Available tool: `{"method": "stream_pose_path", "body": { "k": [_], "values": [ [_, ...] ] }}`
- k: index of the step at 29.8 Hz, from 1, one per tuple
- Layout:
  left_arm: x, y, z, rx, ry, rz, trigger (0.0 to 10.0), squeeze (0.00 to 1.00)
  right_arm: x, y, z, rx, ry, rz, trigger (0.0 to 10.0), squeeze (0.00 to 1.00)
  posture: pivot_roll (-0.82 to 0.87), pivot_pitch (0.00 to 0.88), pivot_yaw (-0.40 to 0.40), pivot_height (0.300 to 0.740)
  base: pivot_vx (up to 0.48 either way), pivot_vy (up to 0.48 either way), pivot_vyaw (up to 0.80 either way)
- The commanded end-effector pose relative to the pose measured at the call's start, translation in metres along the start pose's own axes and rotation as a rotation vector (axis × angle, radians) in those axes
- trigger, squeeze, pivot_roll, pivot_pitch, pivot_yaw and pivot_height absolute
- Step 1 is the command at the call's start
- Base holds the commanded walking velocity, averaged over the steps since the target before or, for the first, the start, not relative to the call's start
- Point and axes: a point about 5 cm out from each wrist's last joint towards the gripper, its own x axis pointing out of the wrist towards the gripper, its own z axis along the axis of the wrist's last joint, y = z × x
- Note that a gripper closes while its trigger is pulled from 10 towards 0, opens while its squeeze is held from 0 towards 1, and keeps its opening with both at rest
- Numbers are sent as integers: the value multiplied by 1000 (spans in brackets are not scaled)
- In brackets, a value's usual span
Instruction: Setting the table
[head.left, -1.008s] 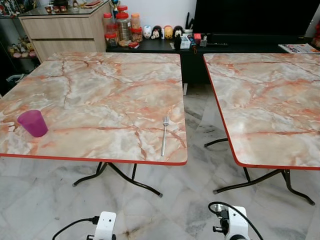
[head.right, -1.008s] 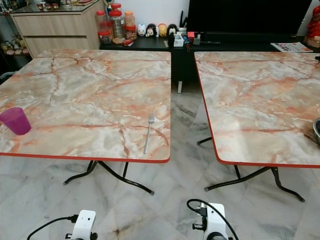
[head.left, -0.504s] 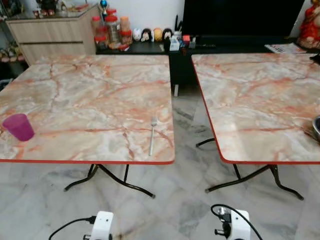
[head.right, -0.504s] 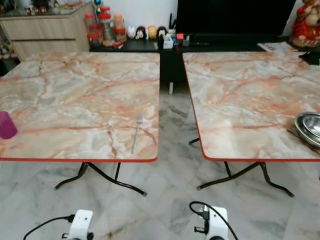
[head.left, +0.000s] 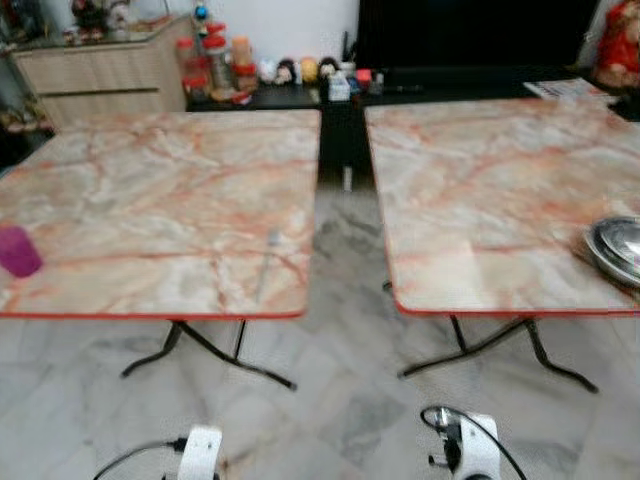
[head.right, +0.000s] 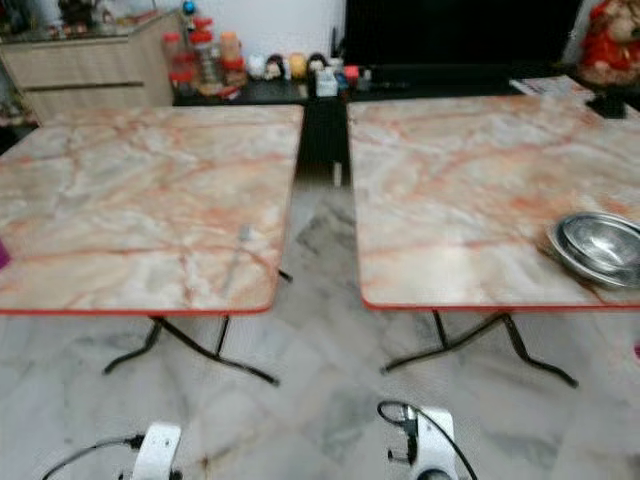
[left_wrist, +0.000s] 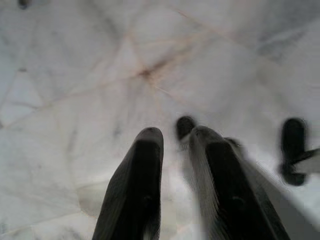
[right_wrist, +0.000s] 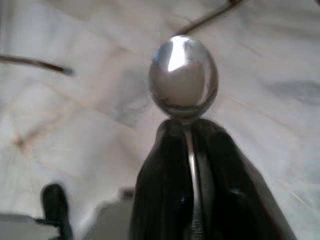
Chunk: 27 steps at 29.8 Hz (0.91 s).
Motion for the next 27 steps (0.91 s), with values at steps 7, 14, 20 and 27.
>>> {"method": "stream_pose_path", "body": {
  "k": [7, 14, 20, 27],
  "values": [
    [-1, 5, -5, 21, 16, 8, 10000, 0, 3, 3, 9, 16, -30, -5, 10000, 0, -100, 0, 11, 740, 0, -291, 0],
    [-1, 6, -5, 21, 14, 7, 10000, 0, 1, 0, 5, 20, -16, -19, 10000, 0, -104, 0, 15, 740, 0, -307, -343],
    [-1, 6, -5, 21, 14, 5, 10000, 0, 1, -1, 3, 28, -13, -30, 10000, 0, -106, 0, 18, 740, 0, -311, 0],
    [-1, 6, -5, 19, 14, 5, 10000, 0, 1, -1, 5, 21, -18, -31, 10000, 0, -101, 0, 18, 740, 0, -291, 0]
  ]
}}
